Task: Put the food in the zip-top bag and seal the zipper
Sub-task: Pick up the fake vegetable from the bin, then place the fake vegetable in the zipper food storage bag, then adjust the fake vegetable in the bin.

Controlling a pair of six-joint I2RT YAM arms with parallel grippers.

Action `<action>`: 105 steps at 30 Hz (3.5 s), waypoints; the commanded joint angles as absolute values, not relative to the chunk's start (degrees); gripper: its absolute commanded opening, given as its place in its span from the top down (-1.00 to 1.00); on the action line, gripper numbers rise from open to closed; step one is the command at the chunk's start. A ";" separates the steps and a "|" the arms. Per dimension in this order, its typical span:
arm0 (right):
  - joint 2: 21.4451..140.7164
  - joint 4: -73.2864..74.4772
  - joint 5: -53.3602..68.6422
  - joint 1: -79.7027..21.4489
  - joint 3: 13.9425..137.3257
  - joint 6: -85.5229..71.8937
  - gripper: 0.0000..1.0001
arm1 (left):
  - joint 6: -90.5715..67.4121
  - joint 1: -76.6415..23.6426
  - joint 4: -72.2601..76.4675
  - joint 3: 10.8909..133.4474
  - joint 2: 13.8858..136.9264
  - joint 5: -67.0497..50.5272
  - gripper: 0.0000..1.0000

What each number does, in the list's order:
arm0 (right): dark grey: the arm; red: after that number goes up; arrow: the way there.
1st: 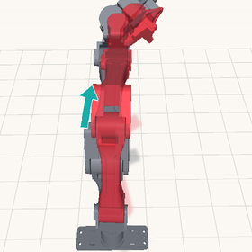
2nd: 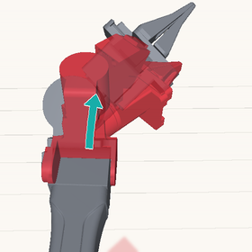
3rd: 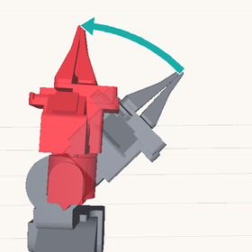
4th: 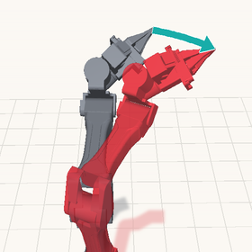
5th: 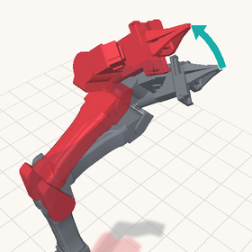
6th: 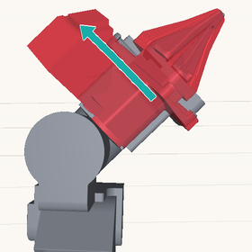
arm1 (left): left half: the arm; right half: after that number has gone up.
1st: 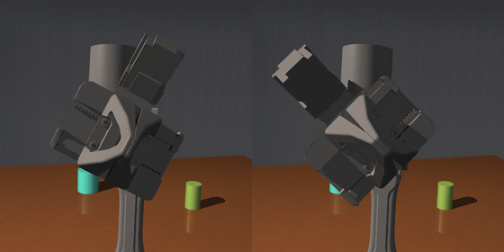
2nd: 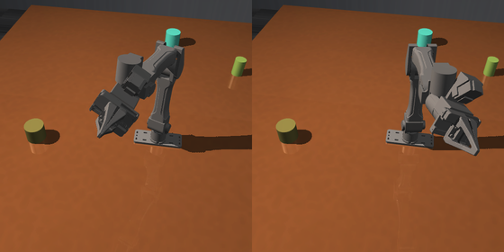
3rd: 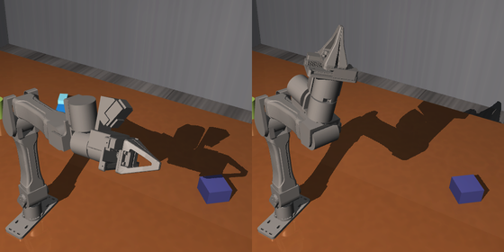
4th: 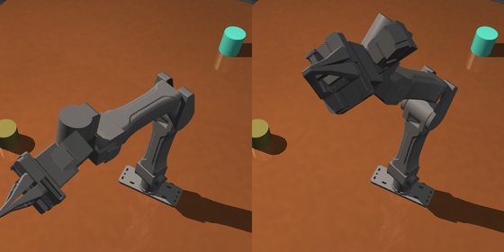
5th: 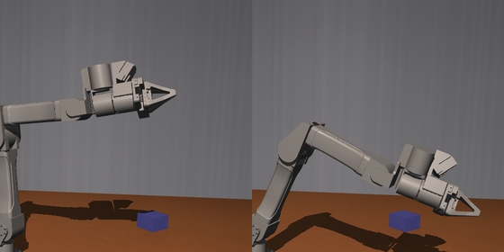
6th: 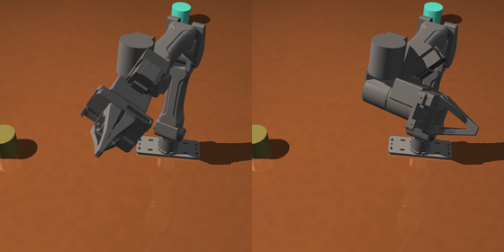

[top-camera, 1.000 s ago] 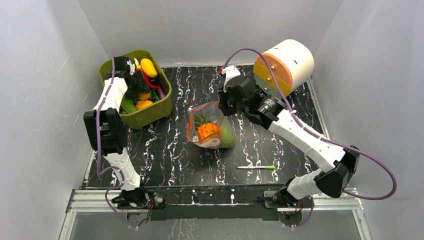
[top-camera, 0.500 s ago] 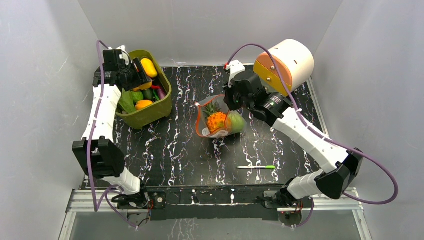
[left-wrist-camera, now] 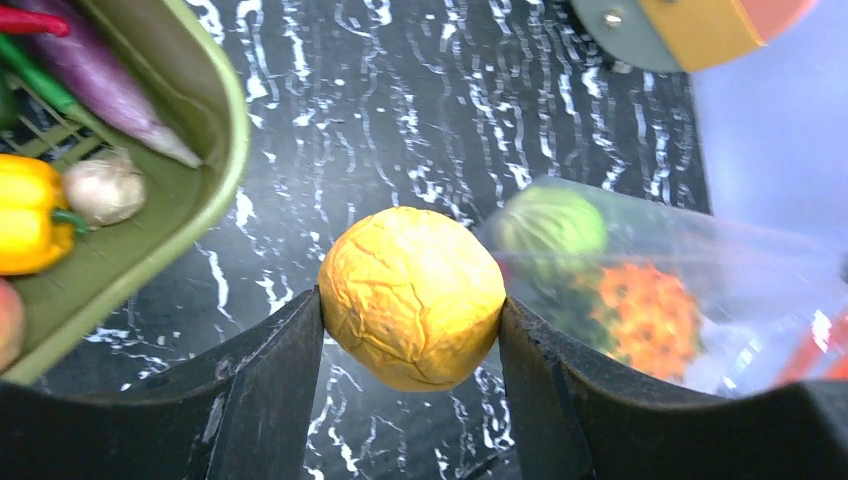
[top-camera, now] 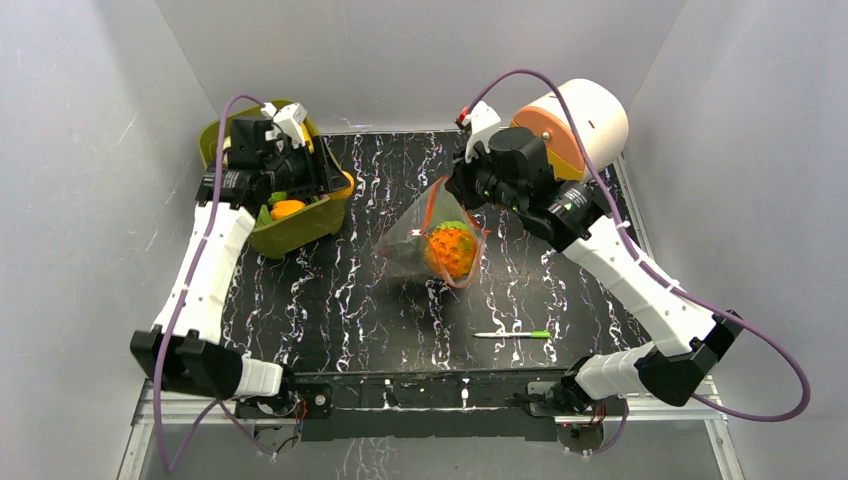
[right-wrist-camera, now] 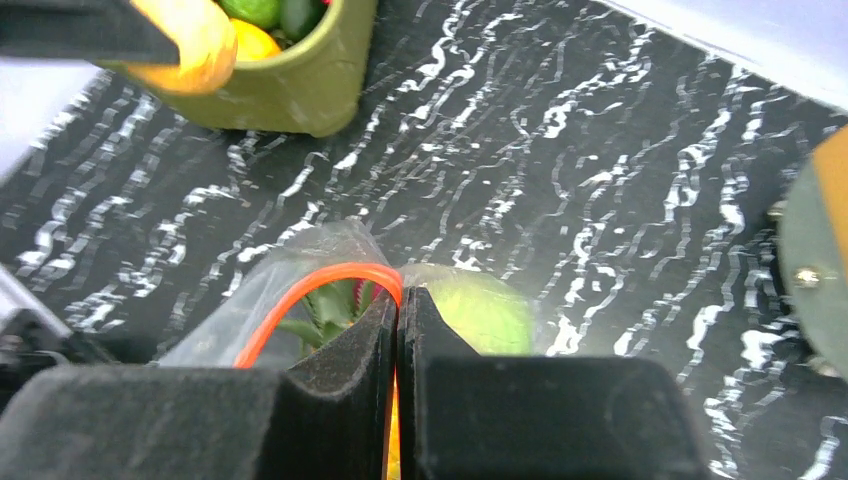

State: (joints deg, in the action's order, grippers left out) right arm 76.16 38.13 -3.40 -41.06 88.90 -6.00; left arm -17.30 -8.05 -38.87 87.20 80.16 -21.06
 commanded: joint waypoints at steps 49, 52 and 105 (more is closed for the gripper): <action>71.62 17.26 12.19 -37.75 72.69 -42.39 1.00 | -38.53 -33.54 -17.08 66.15 73.88 -19.75 0.45; 71.16 16.64 13.79 -37.74 71.72 -42.41 1.00 | -35.58 -34.76 -15.66 65.56 74.25 -17.05 0.48; 77.84 53.57 -8.77 -47.23 83.67 -39.01 0.20 | -34.43 -38.24 -31.38 73.45 73.16 -2.29 1.00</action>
State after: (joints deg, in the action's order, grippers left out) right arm 79.59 47.72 -1.54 -42.06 82.72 -35.59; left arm -32.12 -38.00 -32.97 70.50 75.88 -2.55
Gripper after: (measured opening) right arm 0.393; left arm 0.010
